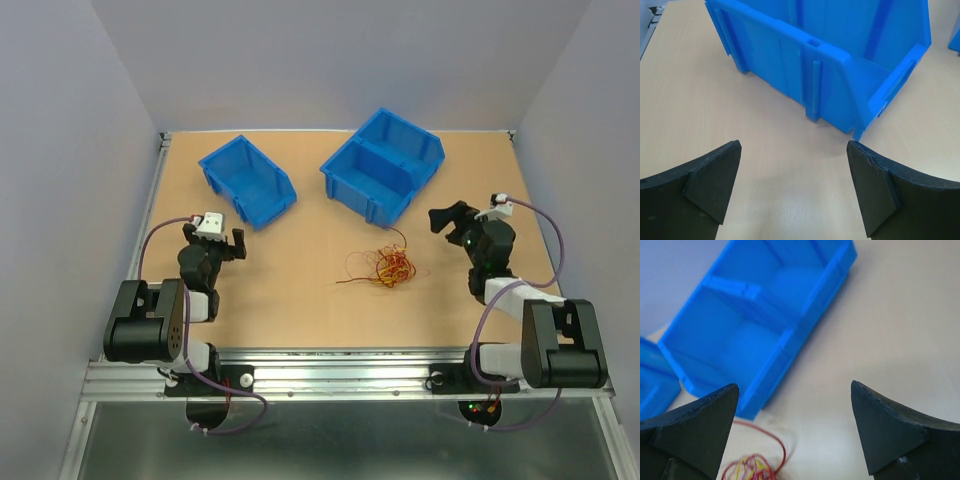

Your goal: Untangle the cables

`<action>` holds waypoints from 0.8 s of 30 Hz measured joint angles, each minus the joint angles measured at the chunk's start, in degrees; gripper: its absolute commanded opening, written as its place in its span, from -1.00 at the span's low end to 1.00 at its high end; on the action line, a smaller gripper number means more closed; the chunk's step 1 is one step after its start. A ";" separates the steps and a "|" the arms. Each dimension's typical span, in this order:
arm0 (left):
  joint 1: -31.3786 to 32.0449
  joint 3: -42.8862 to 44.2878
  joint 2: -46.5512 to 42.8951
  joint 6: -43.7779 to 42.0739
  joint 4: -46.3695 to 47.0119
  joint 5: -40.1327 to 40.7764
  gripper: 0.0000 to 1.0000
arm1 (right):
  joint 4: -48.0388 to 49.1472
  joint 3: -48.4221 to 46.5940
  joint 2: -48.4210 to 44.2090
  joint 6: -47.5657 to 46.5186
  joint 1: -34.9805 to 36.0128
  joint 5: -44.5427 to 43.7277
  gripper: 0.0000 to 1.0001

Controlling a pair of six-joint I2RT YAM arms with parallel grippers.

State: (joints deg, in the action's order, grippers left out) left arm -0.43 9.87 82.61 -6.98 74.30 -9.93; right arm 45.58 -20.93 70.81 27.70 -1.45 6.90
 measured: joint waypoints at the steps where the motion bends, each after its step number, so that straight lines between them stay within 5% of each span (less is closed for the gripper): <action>1: 0.00 -0.20 -0.02 -0.02 -0.07 0.02 0.98 | -1.07 -0.02 1.57 1.09 0.00 1.46 0.88; 8: 0.00 -0.50 -1.60 -0.02 -0.98 0.31 0.98 | -13.09 -0.02 -2.56 1.99 10.34 6.62 0.92; 16: -0.04 4.09 -25.03 -0.72 -5.16 -6.27 0.98 | -24.79 -3.13 -1.92 -1.42 25.14 0.42 0.61; 17: -0.02 4.81 -26.40 -1.20 -6.51 -7.72 0.98 | -25.90 -3.67 -1.07 -1.73 25.90 -0.61 0.51; 20: -0.02 9.40 -30.75 -3.82 -16.26 -16.15 0.98 | -28.55 -5.77 2.64 -2.78 29.40 -3.23 -0.53; 24: 0.00 16.44 -34.18 -13.09 -33.24 -27.69 0.98 | -29.46 -8.44 6.03 -2.84 32.00 -3.76 -0.83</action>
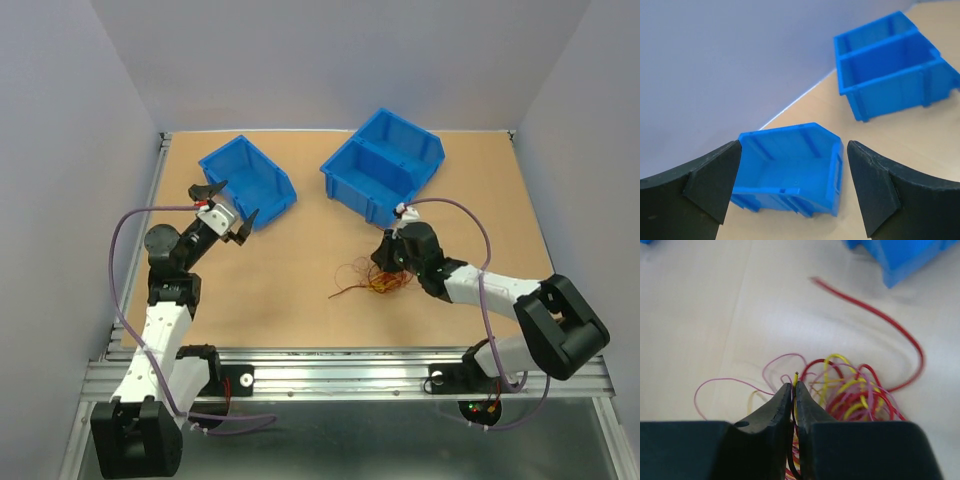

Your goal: Untangle the cables

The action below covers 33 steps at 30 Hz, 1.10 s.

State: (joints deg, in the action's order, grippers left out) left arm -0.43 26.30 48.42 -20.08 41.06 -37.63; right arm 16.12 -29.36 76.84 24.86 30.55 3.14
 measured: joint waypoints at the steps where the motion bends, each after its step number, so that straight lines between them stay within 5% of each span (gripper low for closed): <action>1: 0.00 1.68 -0.90 -3.17 -4.46 -3.17 0.98 | -0.31 -1.11 1.03 -0.09 1.07 -0.15 -0.87; 5: 0.07 4.42 -2.75 -7.15 -11.43 -10.08 0.98 | -0.81 -6.78 4.33 -0.81 7.39 -0.24 -0.95; 7: 0.07 5.81 -2.27 -7.13 -13.70 -12.81 0.98 | -0.79 -10.29 5.81 -1.42 10.45 0.35 -0.52; 8: 0.07 6.84 -1.01 -6.93 -14.60 -14.36 0.98 | -0.76 -12.20 6.47 -1.81 12.00 1.11 0.08; 12: 0.46 11.54 5.86 -5.84 -16.39 -18.99 0.98 | -1.55 -19.10 6.99 -4.13 14.58 3.93 0.62; 18: 12.52 15.39 15.04 -5.90 -19.91 -17.14 0.98 | -5.18 -21.90 -3.08 -7.02 14.47 -1.29 0.65; 22: 22.03 15.30 16.17 -7.54 -21.16 -13.79 0.98 | -4.42 -15.82 -12.26 -6.97 14.45 -5.88 0.59; 30: 29.68 10.82 19.37 -13.44 -24.59 -4.17 0.97 | -9.94 0.76 -16.09 -6.86 14.43 -8.63 0.40; 33: 32.26 10.80 22.32 -15.63 -26.05 -1.16 0.77 | -10.45 1.33 -16.85 -7.50 14.43 -6.97 0.39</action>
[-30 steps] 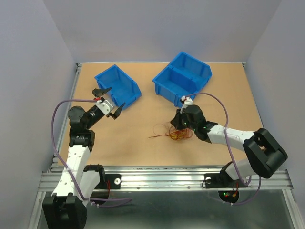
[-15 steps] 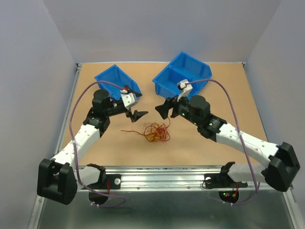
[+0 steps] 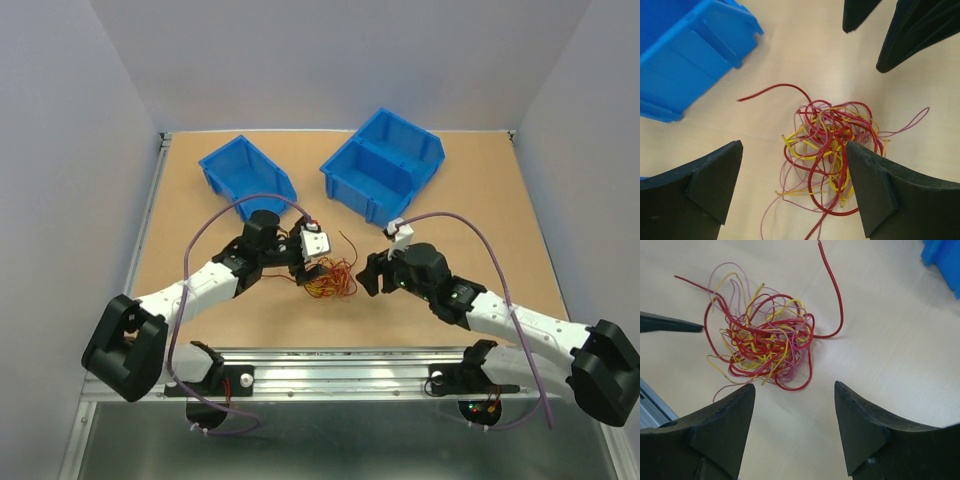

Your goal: Untangle the cables

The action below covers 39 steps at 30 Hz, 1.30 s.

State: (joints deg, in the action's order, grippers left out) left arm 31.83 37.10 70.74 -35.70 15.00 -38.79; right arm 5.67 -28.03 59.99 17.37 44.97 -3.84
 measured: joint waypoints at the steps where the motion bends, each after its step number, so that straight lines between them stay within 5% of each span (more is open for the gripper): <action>1: 0.59 0.02 0.83 -0.44 -0.39 0.66 0.70 | 0.48 0.00 -0.31 -0.31 0.00 0.74 0.40; 7: 2.10 2.69 9.05 -3.13 -5.22 4.11 0.34 | 5.44 0.00 4.92 -2.78 0.00 7.15 0.42; 14: 2.10 5.66 11.82 -4.59 -8.26 5.64 -0.46 | 9.22 -2.54 19.19 -4.68 0.00 11.50 0.28; 16: 2.10 6.05 11.82 -4.70 -8.57 6.05 -0.73 | 10.12 -4.39 22.99 -5.22 0.00 12.68 -0.02; 17: 2.10 6.14 11.82 -4.76 -8.63 6.19 -0.85 | 10.62 -5.73 24.92 -5.42 0.00 13.40 -0.50; 19: 2.08 6.16 11.87 -4.94 -8.74 6.49 -0.94 | 11.58 -7.58 27.45 -5.84 0.00 13.88 -0.93; 23: 1.62 6.16 11.89 -3.93 -8.39 8.61 -1.00 | 12.37 -9.09 28.63 -5.03 0.00 11.08 -0.99; 27: -3.63 6.19 11.63 0.79 -5.79 10.67 -1.00 | 9.75 -8.70 23.41 -1.33 0.02 -0.39 -0.99; 33: -18.18 5.46 5.25 9.20 1.25 10.86 -1.00 | 4.85 -2.16 3.08 5.38 0.02 -18.40 -0.99; 39: -19.37 0.33 -7.10 13.14 8.04 10.36 -1.00 | -1.64 5.46 -22.12 10.05 0.07 -30.82 -0.99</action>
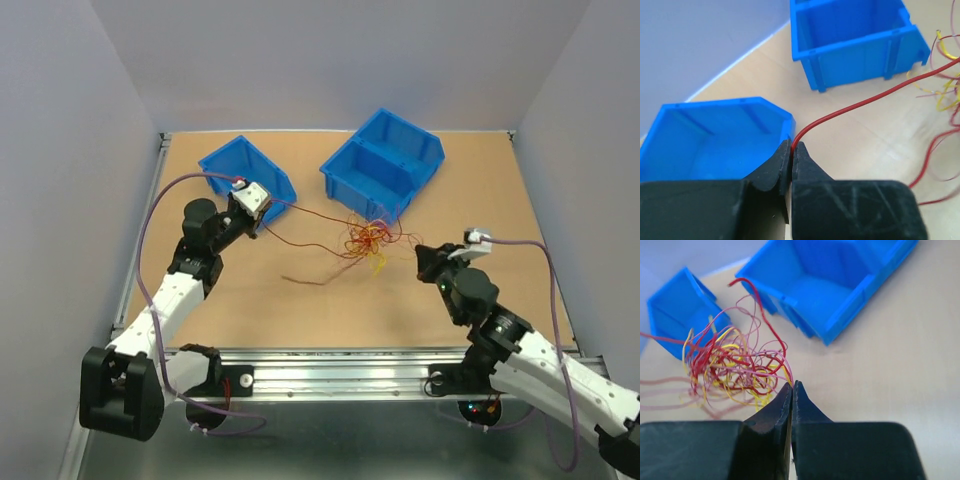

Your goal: Untangle the cables

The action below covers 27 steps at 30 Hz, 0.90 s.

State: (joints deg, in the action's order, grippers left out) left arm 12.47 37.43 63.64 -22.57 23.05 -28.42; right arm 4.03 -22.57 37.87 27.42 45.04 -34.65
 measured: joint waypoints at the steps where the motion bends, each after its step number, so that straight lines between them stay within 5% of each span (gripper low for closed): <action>1: 0.04 -1.16 -1.99 0.42 1.31 -0.44 -1.00 | -1.03 1.29 -4.50 0.50 0.02 -1.16 -0.97; 3: 0.02 -2.56 -4.46 0.70 2.40 -1.60 -1.00 | -2.16 2.36 -9.68 0.72 0.00 -2.01 -0.23; 7: -0.17 -4.28 -6.60 -0.15 3.54 -8.26 -1.00 | -3.54 3.26 -14.93 -0.55 -0.02 1.05 0.36; 13: 1.40 -4.37 -5.68 -5.40 0.70 -18.69 -1.00 | 0.52 3.34 -4.92 -4.76 -0.07 13.81 0.57; 21: 3.58 -4.37 -4.48 -9.09 -3.32 -23.37 -1.00 | 16.59 2.97 23.76 -13.73 -0.07 33.05 0.58; 27: 3.63 -3.93 -5.40 -9.40 -5.62 -24.13 -1.00 | 26.23 -2.91 38.40 -16.11 0.00 31.50 0.55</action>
State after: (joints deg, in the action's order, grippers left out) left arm 16.10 33.50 58.24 -31.97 17.43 -52.56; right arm 30.26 -25.47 76.27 11.31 45.04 -3.16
